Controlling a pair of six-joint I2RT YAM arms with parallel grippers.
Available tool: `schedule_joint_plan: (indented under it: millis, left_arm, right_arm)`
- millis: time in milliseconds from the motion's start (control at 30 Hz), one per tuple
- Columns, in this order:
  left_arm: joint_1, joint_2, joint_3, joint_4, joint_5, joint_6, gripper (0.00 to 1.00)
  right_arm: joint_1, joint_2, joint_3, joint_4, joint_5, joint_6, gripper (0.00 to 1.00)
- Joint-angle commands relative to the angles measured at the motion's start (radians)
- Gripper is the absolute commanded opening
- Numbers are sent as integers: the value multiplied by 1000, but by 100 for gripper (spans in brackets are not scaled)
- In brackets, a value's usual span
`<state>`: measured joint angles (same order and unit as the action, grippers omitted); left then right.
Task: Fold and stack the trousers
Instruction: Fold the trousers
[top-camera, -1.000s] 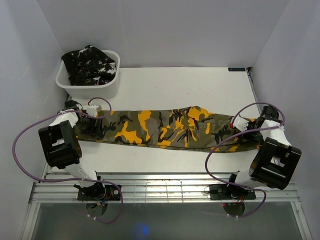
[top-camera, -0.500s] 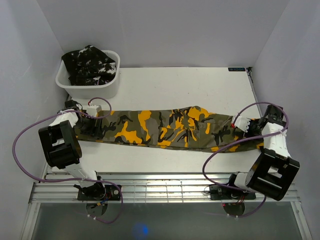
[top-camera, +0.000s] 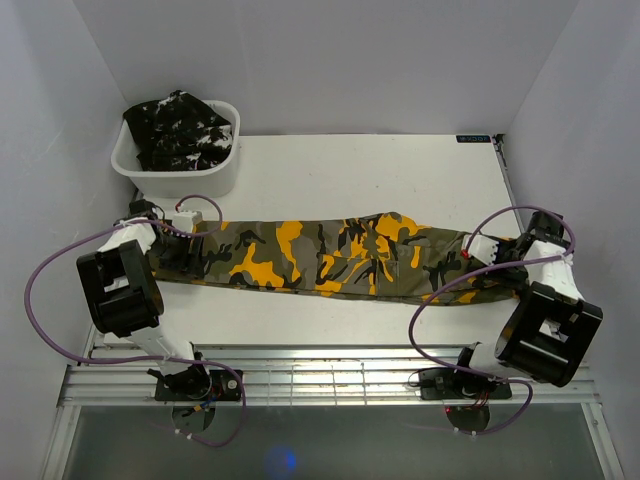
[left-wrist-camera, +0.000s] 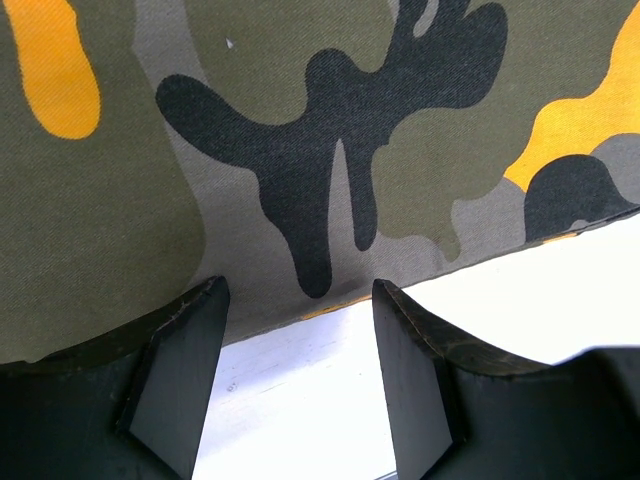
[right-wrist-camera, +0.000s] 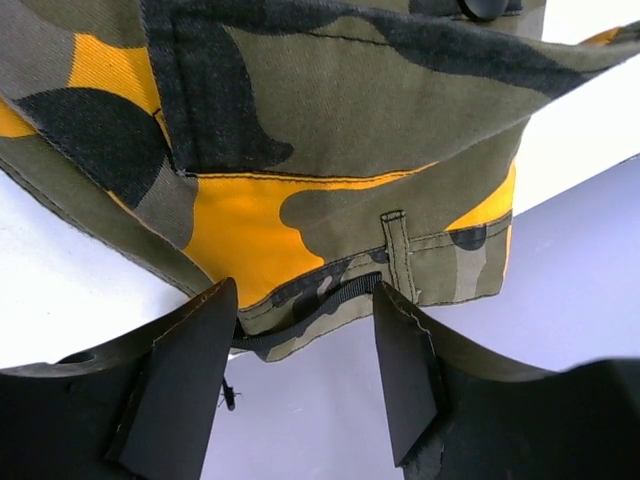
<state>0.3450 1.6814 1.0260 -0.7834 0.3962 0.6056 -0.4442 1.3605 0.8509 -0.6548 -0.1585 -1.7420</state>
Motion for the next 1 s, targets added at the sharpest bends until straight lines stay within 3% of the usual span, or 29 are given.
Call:
schedule_joint_plan:
  millis: [0, 300, 567, 733, 933, 967]
  left_arm:
    - [6, 11, 37, -13, -11, 3, 70]
    - [8, 11, 32, -11, -33, 3, 70]
    - [9, 8, 29, -10, -46, 6, 70]
    - [9, 11, 31, -10, -43, 8, 71]
    - [11, 15, 9, 7, -49, 6, 70]
    - [11, 21, 8, 9, -54, 6, 69]
  right_arm:
    - [-5, 6, -41, 49, 8, -37, 62]
    - [-13, 52, -95, 100, 45, -54, 60]
    - [-37, -24, -47, -68, -10, -132, 63]
    - [-37, -1, -91, -14, 7, -140, 62]
    - [-39, 37, -43, 53, 1, -82, 36]
    - [-39, 34, -33, 53, -3, -80, 21]
